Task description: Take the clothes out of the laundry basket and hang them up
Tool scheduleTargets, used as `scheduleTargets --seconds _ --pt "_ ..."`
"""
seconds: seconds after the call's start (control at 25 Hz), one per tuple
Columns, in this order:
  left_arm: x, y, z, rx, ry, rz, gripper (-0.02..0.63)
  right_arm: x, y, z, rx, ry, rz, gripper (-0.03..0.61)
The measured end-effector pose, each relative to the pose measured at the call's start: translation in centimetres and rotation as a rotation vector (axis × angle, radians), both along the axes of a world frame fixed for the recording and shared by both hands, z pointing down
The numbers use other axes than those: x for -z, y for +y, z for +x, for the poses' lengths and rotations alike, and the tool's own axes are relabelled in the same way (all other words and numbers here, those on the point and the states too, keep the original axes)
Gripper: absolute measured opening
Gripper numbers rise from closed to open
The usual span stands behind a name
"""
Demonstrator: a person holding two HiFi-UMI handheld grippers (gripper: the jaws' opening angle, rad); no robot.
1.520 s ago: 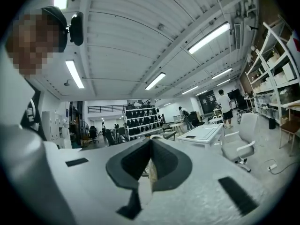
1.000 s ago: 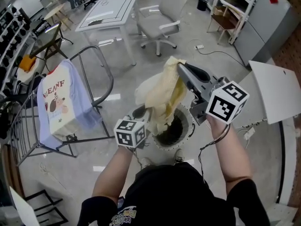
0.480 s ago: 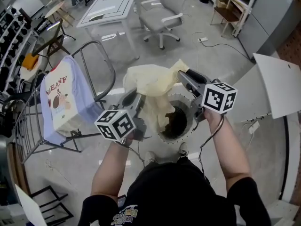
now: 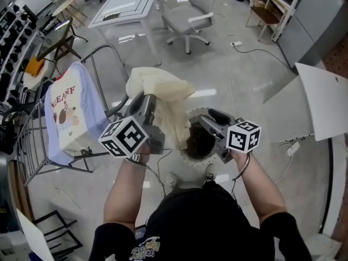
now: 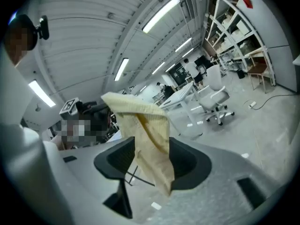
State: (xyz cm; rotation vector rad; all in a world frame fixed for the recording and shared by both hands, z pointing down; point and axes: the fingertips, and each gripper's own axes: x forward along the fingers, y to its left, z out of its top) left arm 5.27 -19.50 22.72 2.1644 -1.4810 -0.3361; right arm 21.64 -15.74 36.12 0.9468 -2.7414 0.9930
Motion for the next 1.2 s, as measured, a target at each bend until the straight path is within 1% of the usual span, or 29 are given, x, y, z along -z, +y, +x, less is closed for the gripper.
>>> scheduleTargets --seconds 0.08,0.16,0.24,0.36,0.52,0.6,0.72,0.76,0.84,0.92,1.0,1.08,1.2 --pt "0.9 0.0 -0.1 0.008 0.013 0.012 0.018 -2.2 0.8 -1.7 0.067 0.040 -0.027 0.230" --pt "2.0 0.3 -0.2 0.012 0.023 0.032 0.018 -4.0 1.1 -3.3 0.110 0.084 -0.034 0.240" --pt "3.1 0.8 -0.4 0.017 0.029 0.045 0.018 -5.5 0.9 -4.6 0.133 0.108 -0.044 0.254" --pt "5.1 1.8 -1.2 0.038 0.018 0.040 0.018 -8.0 0.7 -6.4 0.161 0.140 -0.080 0.288" --pt "7.6 2.7 -2.6 0.051 0.033 0.076 0.018 -11.1 1.0 -8.8 0.191 0.197 -0.116 0.329" --pt "8.6 3.1 -3.4 0.055 0.047 0.094 0.018 -12.0 1.2 -10.4 0.204 0.214 -0.124 0.336" --pt "10.0 3.9 -4.9 0.063 0.072 0.115 0.018 -12.7 1.4 -13.1 0.225 0.227 -0.125 0.329" --pt "10.3 4.2 -5.4 0.066 0.077 0.120 0.018 -12.7 1.5 -14.1 0.236 0.228 -0.121 0.319" --pt "10.8 4.9 -6.5 0.073 0.080 0.127 0.018 -12.3 1.6 -15.9 0.251 0.230 -0.098 0.247" --pt "10.9 5.6 -8.0 0.091 0.071 0.133 0.018 -11.3 1.4 -16.5 0.240 0.234 -0.065 0.058" --pt "10.8 6.4 -10.2 0.131 0.047 0.143 0.018 -10.0 0.6 -16.1 0.201 0.233 -0.027 0.030" --pt "10.4 7.2 -12.8 0.189 0.000 0.145 0.018 -8.2 -0.4 -14.8 0.152 0.223 0.007 0.025" --pt "8.4 8.2 -16.6 0.285 -0.078 0.123 0.020 -4.8 -1.9 -12.4 0.088 0.210 0.076 0.021"
